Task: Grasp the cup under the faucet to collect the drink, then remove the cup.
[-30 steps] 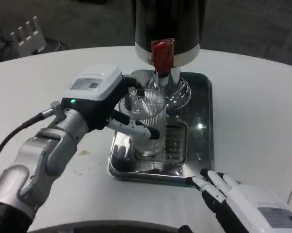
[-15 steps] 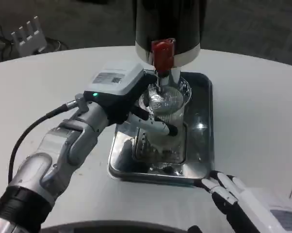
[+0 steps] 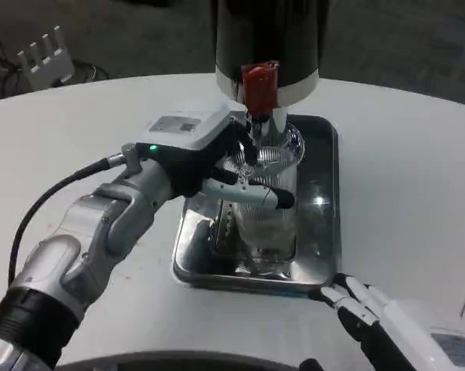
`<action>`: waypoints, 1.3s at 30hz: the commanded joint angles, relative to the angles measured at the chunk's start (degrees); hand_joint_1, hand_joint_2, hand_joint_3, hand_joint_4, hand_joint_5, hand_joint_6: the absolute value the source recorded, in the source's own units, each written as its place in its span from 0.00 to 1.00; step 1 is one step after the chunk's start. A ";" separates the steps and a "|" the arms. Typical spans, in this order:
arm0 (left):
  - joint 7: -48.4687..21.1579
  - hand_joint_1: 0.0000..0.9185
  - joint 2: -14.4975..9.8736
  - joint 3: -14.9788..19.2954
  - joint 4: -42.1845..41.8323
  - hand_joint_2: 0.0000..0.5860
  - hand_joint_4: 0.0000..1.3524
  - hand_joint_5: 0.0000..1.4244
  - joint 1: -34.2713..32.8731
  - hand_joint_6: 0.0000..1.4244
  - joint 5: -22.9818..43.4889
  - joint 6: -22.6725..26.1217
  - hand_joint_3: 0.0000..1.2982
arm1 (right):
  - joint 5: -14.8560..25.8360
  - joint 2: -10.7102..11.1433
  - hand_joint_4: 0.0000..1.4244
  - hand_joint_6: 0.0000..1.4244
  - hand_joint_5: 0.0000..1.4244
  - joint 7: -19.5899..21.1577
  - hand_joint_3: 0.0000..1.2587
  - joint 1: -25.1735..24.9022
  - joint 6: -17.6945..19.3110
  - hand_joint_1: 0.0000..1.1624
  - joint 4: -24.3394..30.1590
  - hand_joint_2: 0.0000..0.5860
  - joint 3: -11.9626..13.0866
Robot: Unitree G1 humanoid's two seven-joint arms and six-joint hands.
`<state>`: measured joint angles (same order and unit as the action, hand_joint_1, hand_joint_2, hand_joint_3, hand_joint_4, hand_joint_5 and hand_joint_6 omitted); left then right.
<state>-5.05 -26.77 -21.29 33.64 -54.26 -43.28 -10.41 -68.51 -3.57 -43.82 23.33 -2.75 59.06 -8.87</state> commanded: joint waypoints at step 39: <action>-0.46 0.00 -5.15 7.30 -9.25 0.00 0.03 0.17 5.04 0.46 9.00 -4.73 0.12 | -2.04 -1.57 0.00 0.11 0.05 -3.10 0.13 -4.75 -9.05 0.31 0.94 0.82 -5.10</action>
<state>-4.53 -30.86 -15.26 27.23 -50.43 -35.64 -14.96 -70.44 -2.95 -46.27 18.94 -11.58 59.06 -13.31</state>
